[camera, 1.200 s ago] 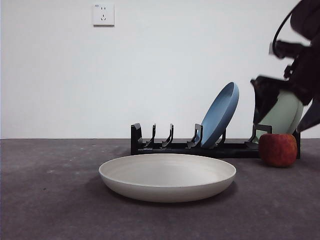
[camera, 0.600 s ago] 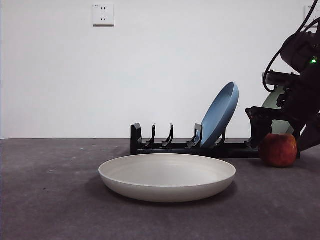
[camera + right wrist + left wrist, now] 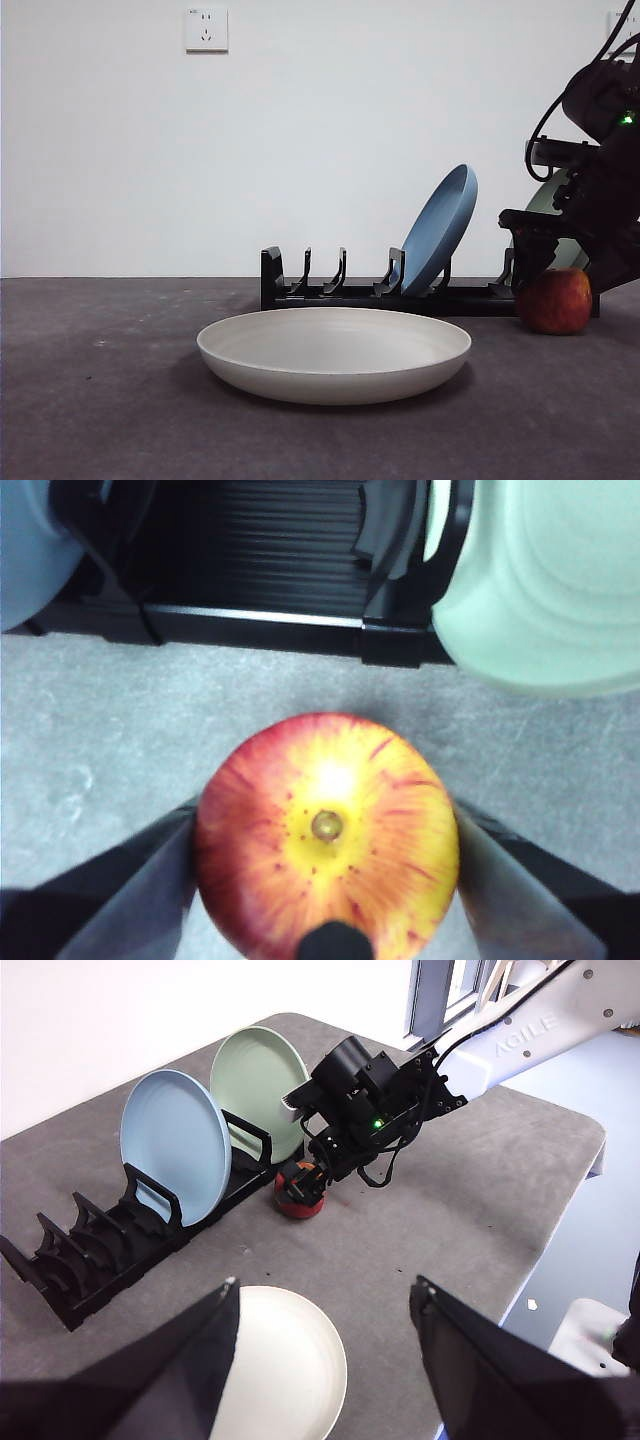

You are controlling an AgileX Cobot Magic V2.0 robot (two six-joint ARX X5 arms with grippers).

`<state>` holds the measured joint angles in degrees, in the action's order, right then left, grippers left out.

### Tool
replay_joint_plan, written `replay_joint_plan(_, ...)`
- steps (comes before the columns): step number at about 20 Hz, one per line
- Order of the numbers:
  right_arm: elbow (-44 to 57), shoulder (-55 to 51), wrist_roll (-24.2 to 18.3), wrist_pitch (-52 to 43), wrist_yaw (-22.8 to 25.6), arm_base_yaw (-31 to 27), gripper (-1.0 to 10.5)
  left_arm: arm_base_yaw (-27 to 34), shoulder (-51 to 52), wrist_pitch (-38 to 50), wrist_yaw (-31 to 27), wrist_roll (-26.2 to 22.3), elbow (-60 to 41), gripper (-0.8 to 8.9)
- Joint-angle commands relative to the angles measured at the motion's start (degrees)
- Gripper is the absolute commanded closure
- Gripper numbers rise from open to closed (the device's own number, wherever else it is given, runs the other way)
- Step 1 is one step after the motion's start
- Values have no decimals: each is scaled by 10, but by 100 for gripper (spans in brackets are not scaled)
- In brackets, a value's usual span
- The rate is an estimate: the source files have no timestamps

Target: Take the yellow plate from the plate rack,put the plate on the table,take the apple from the table,put the apple in the plate

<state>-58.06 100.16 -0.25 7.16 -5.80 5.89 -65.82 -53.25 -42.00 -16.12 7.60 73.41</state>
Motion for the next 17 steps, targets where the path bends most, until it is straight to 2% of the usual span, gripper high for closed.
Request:
replay_joint_plan(1, 2, -21, 2, 18, -3, 1, 959, -2, 0, -3, -3, 4, -2, 527)
replay_joint_plan(2, 2, -38, 2, 29, -7, 2, 959, -2, 0, -5, -3, 4, -2, 527)
replay_joint_plan(5, 2, -108, 4, 88, -63, 6, 959, -2, 0, -5, -3, 4, -2, 527)
replay_joint_plan(8, 2, -181, 4, 156, -93, 47, 959, -2, 0, -5, -3, 4, -2, 527)
replay_joint_plan(11, 3, -209, 4, 170, -91, 132, 959, -2, 0, -5, -3, 4, -2, 527)
replay_joint_plan(14, 3, -175, 15, 139, -81, 209, 959, -2, 0, -5, -3, 4, -2, 527)
replay_joint_plan(17, 3, -122, 17, 104, -46, 265, 959, -2, 0, -5, -3, 4, -2, 527)
